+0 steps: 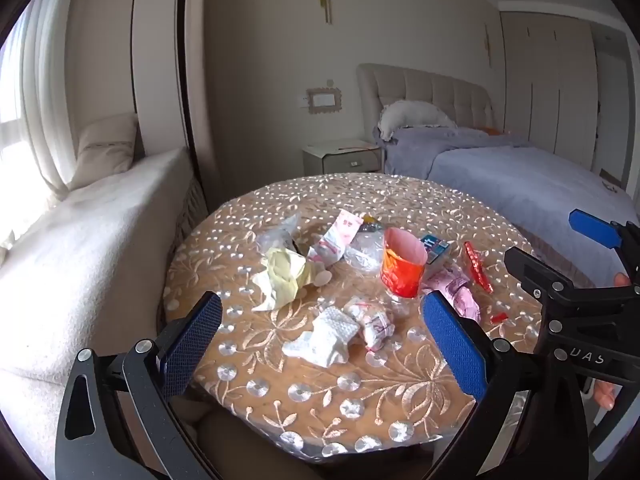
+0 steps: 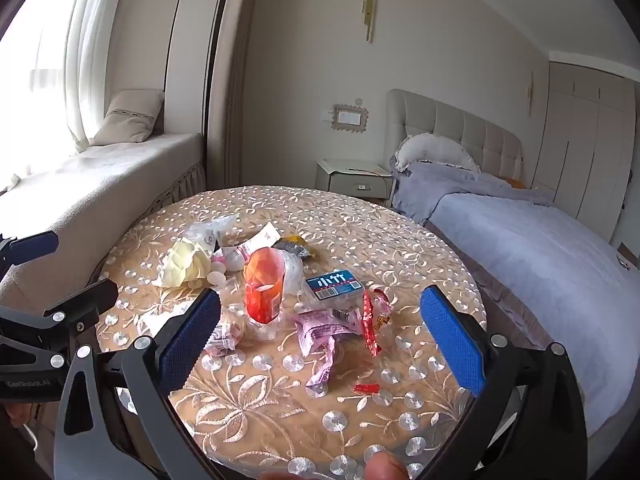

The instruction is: Collect trash

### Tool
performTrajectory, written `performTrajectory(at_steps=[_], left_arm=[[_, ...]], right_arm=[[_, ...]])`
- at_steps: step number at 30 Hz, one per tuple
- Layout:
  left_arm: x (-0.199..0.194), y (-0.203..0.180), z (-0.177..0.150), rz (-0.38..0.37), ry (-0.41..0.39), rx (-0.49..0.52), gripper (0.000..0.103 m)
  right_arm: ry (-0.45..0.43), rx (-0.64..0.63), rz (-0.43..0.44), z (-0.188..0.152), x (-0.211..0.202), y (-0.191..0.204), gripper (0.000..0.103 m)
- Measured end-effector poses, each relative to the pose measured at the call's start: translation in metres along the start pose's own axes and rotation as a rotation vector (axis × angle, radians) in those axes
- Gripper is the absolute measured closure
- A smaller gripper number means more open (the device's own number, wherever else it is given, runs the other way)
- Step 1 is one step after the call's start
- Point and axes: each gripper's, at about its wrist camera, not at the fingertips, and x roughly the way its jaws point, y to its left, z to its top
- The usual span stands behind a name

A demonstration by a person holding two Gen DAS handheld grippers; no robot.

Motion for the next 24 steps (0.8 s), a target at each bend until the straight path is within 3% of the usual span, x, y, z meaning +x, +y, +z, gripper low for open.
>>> performTrajectory(at_steps=[24], left_arm=[[0.0070,-0.0032,-0.0070,-0.022,0.029,0.013,0.004]], right_arm=[[0.001,0.017,0.021,-0.0035,0.0050,-0.0020,0.003]])
